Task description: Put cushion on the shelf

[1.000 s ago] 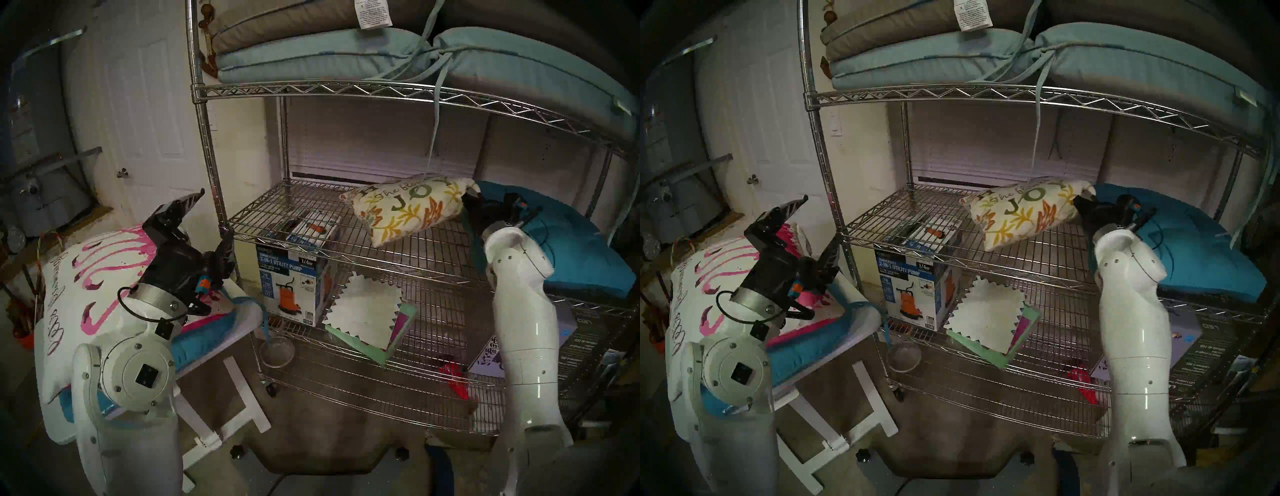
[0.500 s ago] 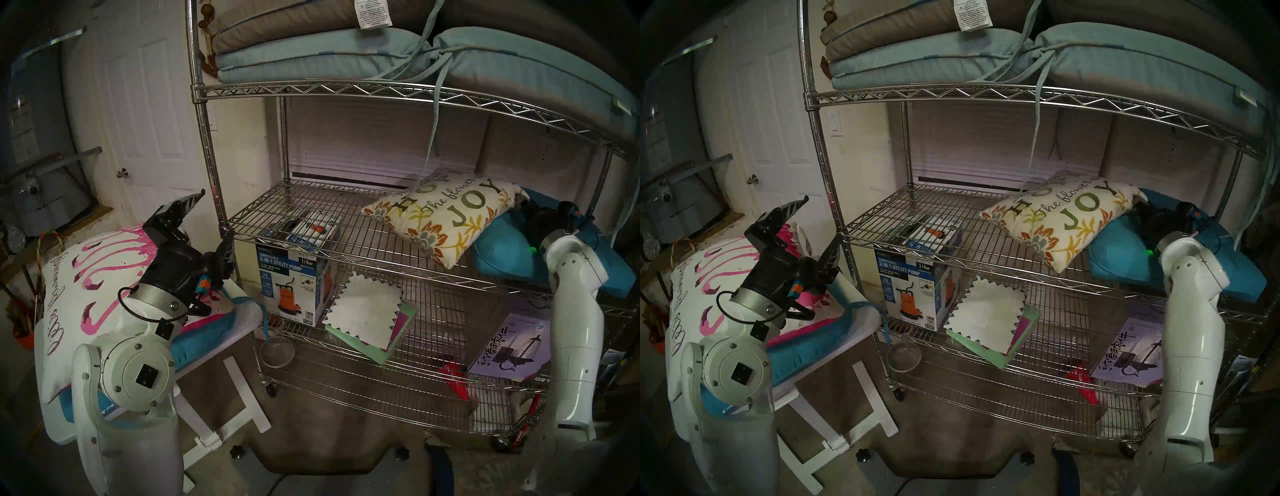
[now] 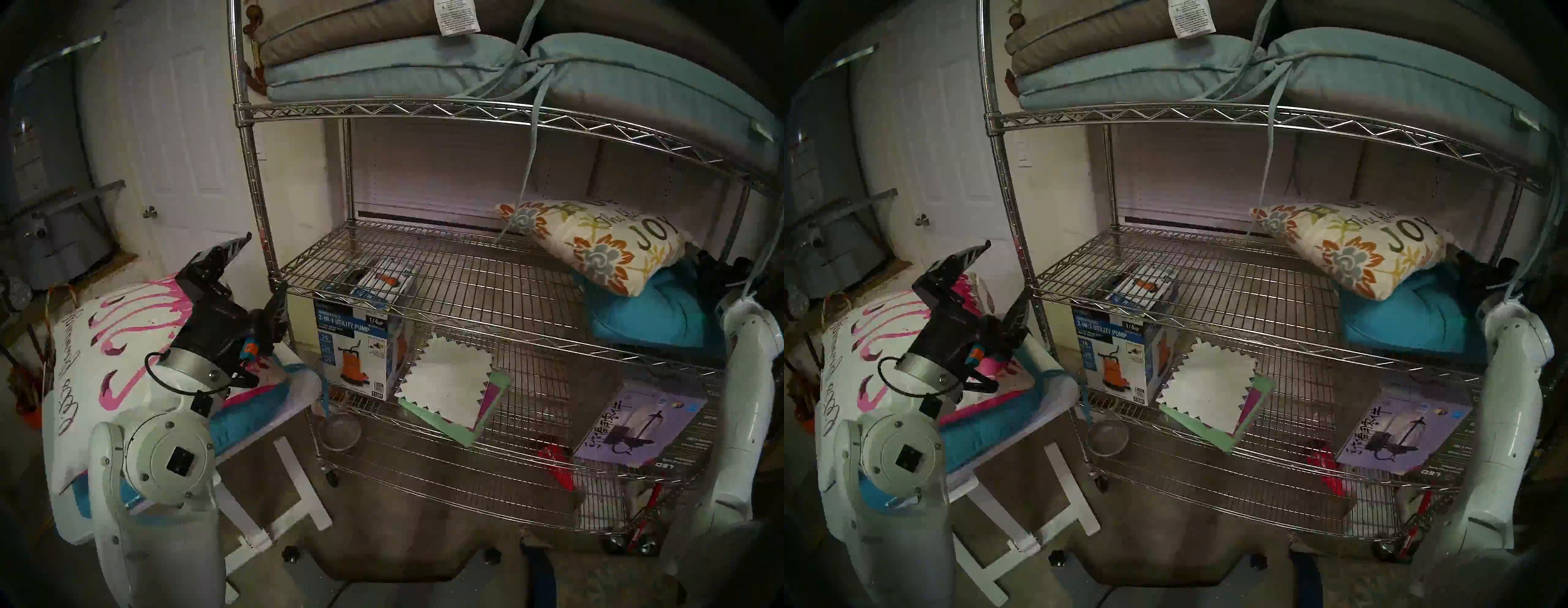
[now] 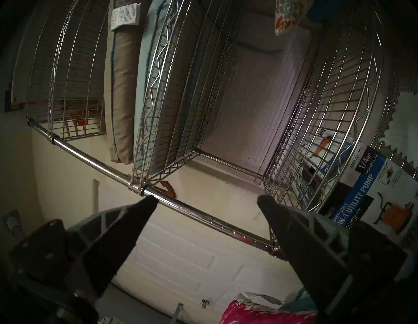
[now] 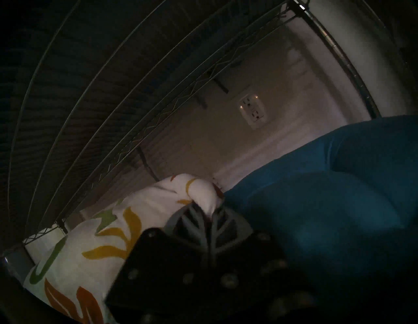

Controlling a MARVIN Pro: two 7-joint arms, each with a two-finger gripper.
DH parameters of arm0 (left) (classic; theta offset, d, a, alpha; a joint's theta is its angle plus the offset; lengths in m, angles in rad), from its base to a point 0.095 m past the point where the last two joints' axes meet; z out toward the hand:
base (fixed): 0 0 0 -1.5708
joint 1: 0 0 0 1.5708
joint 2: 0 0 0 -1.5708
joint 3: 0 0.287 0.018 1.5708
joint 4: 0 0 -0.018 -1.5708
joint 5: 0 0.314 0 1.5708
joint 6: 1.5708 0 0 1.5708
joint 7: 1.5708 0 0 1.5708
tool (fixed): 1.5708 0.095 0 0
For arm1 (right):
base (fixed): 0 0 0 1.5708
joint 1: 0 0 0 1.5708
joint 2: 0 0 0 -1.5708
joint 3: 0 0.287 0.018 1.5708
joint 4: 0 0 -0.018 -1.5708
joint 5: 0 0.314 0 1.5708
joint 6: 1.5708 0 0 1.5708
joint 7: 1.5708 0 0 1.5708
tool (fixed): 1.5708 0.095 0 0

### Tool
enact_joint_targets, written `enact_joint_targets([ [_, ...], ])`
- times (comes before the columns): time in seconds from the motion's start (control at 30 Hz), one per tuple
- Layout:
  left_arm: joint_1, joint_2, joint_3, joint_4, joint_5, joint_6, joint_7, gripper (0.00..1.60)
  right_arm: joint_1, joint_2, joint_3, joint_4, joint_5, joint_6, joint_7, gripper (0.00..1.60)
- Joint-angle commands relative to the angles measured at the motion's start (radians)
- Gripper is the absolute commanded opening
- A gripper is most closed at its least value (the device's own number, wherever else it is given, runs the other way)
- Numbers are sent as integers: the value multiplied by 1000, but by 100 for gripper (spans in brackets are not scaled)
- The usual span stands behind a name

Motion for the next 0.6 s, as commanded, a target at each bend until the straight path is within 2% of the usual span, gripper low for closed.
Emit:
enact_joint_targets([
  [0.0,-2,-2,2,-24,0,0,2,160,58,118,36,87,-25,-3,66,0],
  [0.23,-3,-5,2,-24,1,-2,1,160,67,166,41,184,-78,-25,136,0],
  [0.27,-3,-6,2,-24,1,-3,1,160,60,197,29,214,-78,-31,154,0],
  [0.3,-3,-6,2,-24,1,-3,1,160,64,186,42,217,-91,-34,156,0],
  [0.57,-4,-10,1,-24,3,-6,-1,160,47,256,52,339,-124,-77,253,0],
])
